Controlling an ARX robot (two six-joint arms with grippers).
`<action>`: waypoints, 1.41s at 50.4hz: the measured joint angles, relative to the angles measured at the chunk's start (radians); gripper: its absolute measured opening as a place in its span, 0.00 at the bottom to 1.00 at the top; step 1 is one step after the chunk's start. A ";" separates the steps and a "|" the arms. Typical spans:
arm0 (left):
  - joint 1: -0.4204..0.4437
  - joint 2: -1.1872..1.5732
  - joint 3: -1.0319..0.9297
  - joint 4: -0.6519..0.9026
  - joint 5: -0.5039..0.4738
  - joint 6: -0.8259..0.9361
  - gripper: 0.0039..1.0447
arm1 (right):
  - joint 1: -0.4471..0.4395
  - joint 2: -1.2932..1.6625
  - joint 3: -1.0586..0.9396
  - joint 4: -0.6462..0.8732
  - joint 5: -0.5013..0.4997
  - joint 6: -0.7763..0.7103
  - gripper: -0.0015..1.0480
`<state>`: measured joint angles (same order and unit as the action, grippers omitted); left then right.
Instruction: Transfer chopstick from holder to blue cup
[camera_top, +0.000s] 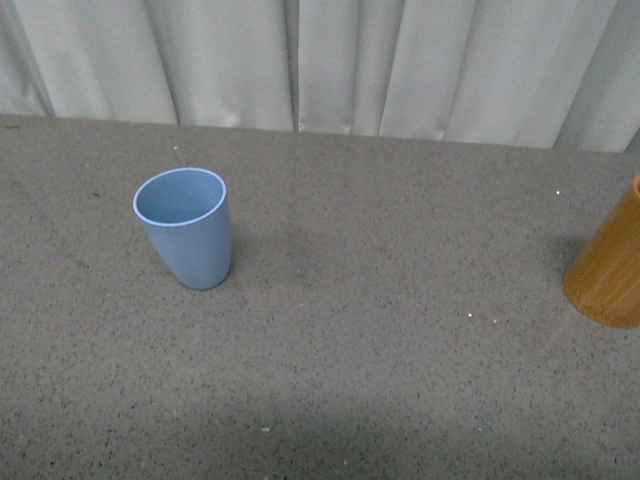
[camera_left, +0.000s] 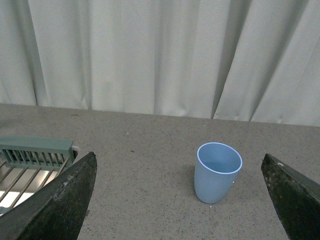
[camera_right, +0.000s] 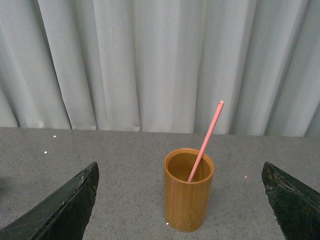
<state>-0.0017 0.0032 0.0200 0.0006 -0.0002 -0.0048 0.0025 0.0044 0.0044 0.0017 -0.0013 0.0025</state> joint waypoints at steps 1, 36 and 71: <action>0.000 0.000 0.000 0.000 0.000 0.000 0.94 | 0.000 0.000 0.000 0.000 0.000 0.000 0.91; 0.000 0.000 0.000 0.000 0.000 0.000 0.94 | 0.000 0.000 0.000 0.000 0.000 0.000 0.91; 0.000 0.000 0.000 0.000 0.000 0.000 0.94 | 0.000 0.000 0.000 0.000 0.000 0.000 0.91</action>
<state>-0.0017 0.0032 0.0200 0.0006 -0.0002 -0.0048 0.0025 0.0044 0.0044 0.0017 -0.0013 0.0025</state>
